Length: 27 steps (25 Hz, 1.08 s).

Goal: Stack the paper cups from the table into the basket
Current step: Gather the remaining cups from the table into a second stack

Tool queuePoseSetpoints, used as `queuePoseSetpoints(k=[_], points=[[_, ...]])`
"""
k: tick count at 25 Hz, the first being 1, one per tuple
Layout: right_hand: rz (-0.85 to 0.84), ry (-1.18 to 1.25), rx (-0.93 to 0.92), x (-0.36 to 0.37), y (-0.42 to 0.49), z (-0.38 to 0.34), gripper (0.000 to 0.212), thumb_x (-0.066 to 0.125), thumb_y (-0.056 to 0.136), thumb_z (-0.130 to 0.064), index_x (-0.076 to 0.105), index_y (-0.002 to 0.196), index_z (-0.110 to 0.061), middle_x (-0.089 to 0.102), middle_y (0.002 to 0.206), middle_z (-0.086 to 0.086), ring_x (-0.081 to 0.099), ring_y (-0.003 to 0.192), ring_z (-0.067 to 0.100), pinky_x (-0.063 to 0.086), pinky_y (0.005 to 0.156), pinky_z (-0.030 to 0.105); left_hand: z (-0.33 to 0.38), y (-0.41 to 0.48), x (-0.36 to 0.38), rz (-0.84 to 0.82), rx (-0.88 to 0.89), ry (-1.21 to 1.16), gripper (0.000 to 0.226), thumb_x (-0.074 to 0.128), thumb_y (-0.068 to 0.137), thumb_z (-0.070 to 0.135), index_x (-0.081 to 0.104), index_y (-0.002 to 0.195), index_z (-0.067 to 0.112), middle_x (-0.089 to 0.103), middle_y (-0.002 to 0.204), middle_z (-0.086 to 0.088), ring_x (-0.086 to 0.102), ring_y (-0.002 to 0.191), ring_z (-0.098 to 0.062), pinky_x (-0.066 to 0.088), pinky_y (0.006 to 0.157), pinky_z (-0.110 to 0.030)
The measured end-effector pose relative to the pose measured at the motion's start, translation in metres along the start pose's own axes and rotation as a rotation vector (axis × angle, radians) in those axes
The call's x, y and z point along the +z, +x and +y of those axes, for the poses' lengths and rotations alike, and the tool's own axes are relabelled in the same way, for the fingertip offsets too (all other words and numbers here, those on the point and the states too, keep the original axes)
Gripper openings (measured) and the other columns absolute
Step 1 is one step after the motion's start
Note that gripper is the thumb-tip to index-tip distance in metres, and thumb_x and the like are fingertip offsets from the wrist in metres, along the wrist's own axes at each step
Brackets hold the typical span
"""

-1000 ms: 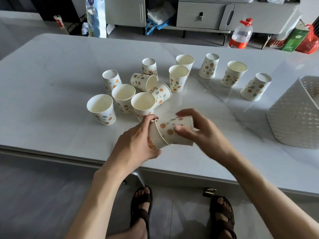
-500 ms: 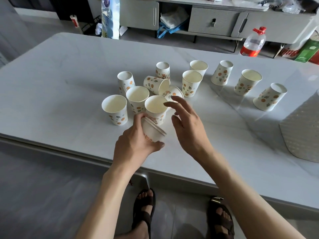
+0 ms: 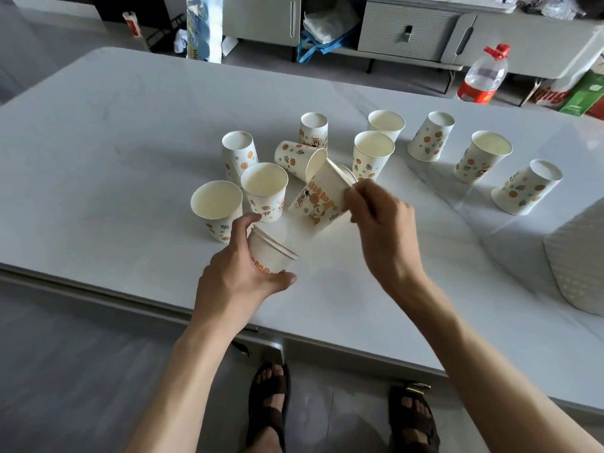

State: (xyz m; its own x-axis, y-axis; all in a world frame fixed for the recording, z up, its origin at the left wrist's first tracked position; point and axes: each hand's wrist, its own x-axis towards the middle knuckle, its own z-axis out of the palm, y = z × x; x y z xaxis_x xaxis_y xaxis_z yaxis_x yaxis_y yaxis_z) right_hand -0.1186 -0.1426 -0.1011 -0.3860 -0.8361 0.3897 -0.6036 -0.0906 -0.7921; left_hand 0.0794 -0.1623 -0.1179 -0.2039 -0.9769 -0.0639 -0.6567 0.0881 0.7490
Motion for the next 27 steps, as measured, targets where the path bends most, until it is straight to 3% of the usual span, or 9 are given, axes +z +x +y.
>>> queuePoseSetpoints(k=[4, 7, 10, 12, 15, 17, 19, 22, 27], points=[[-0.365, 0.148, 0.049, 0.004, -0.023, -0.018, 0.037, 0.047, 0.099, -0.031, 0.044, 0.063, -0.022, 0.038, 0.057, -0.008, 0.032, 0.056, 0.005, 0.028, 0.053, 0.018, 0.014, -0.005, 0.004, -0.017, 0.081, -0.137, 0.099, 0.091, 0.059, 0.036, 0.032, 0.139, 0.048, 0.068, 0.111, 0.008, 0.065, 0.094, -0.022, 0.053, 0.081, -0.037], [-0.562, 0.249, 0.083, 0.010, -0.038, -0.011, 0.040, 0.043, 0.101, -0.036, 0.042, 0.067, -0.015, 0.034, 0.062, -0.009, 0.030, 0.062, 0.009, 0.027, 0.058, 0.026, 0.016, -0.007, 0.008, -0.037, 0.075, -0.140, 0.086, 0.089, 0.060, 0.033, 0.042, 0.131, 0.047, 0.067, 0.097, 0.014, 0.064, 0.086, -0.017, 0.048, 0.071, -0.025], [-0.319, 0.254, 0.176, 0.002, -0.026, 0.009, 0.025, 0.046, 0.099, -0.032, 0.064, 0.086, -0.020, 0.054, 0.077, 0.001, 0.050, 0.063, 0.012, 0.036, 0.065, 0.025, 0.011, -0.009, 0.005, -0.050, 0.035, -0.098, 0.075, 0.088, 0.060, 0.034, 0.045, 0.121, 0.045, 0.066, 0.080, 0.012, 0.062, 0.072, -0.008, 0.043, 0.062, -0.018], [-0.093, 0.104, 0.254, -0.001, -0.012, 0.028, 0.015, 0.054, 0.096, -0.027, 0.062, 0.108, -0.024, 0.059, 0.105, -0.003, 0.063, 0.072, 0.013, 0.048, 0.069, 0.034, 0.010, -0.008, 0.002, -0.067, 0.012, -0.043, 0.073, 0.086, 0.060, 0.035, 0.044, 0.120, 0.047, 0.064, 0.080, 0.009, 0.062, 0.074, -0.016, 0.047, 0.066, -0.028], [-0.079, -0.033, 0.373, 0.008, 0.012, 0.044, 0.047, 0.063, 0.090, -0.035, 0.045, 0.132, -0.023, 0.059, 0.127, 0.004, 0.067, 0.096, 0.024, 0.054, 0.083, 0.046, 0.008, -0.005, -0.002, -0.088, 0.029, 0.013, 0.075, 0.084, 0.061, 0.038, 0.041, 0.122, 0.049, 0.062, 0.088, 0.010, 0.059, 0.079, -0.023, 0.050, 0.074, -0.035], [-0.082, 0.022, 0.462, 0.018, 0.028, 0.048, 0.052, 0.065, 0.088, -0.040, 0.045, 0.132, -0.019, 0.063, 0.121, 0.005, 0.070, 0.084, 0.025, 0.054, 0.065, 0.032, 0.008, -0.003, -0.003, -0.093, 0.041, 0.030, 0.076, 0.084, 0.062, 0.038, 0.040, 0.122, 0.049, 0.060, 0.090, 0.013, 0.058, 0.080, -0.023, 0.050, 0.075, -0.036], [-0.102, 0.124, 0.543, 0.023, 0.038, 0.052, 0.036, 0.062, 0.090, -0.038, 0.055, 0.119, -0.015, 0.070, 0.107, 0.006, 0.068, 0.064, 0.020, 0.045, 0.050, 0.024, 0.008, -0.003, -0.004, -0.096, 0.042, 0.041, 0.076, 0.085, 0.062, 0.038, 0.040, 0.123, 0.049, 0.059, 0.087, 0.014, 0.058, 0.077, -0.021, 0.049, 0.073, -0.036], [-0.115, 0.127, 0.534, 0.016, 0.030, 0.057, 0.028, 0.049, 0.097, -0.028, 0.065, 0.091, -0.006, 0.072, 0.091, 0.012, 0.061, 0.056, 0.018, 0.040, 0.054, 0.030, 0.005, -0.003, -0.008, -0.100, 0.046, 0.070, 0.080, 0.084, 0.063, 0.039, 0.038, 0.127, 0.050, 0.057, 0.084, 0.015, 0.056, 0.075, -0.017, 0.048, 0.072, -0.035], [-0.125, 0.171, 0.339, -0.006, 0.002, 0.030, 0.037, 0.046, 0.096, -0.034, 0.063, 0.077, -0.008, 0.058, 0.063, 0.000, 0.047, 0.054, 0.013, 0.034, 0.054, 0.032, 0.005, -0.005, -0.008, -0.092, 0.075, 0.097, 0.099, 0.084, 0.062, 0.038, 0.025, 0.141, 0.051, 0.063, 0.109, 0.003, 0.060, 0.097, -0.029, 0.050, 0.084, -0.040]])
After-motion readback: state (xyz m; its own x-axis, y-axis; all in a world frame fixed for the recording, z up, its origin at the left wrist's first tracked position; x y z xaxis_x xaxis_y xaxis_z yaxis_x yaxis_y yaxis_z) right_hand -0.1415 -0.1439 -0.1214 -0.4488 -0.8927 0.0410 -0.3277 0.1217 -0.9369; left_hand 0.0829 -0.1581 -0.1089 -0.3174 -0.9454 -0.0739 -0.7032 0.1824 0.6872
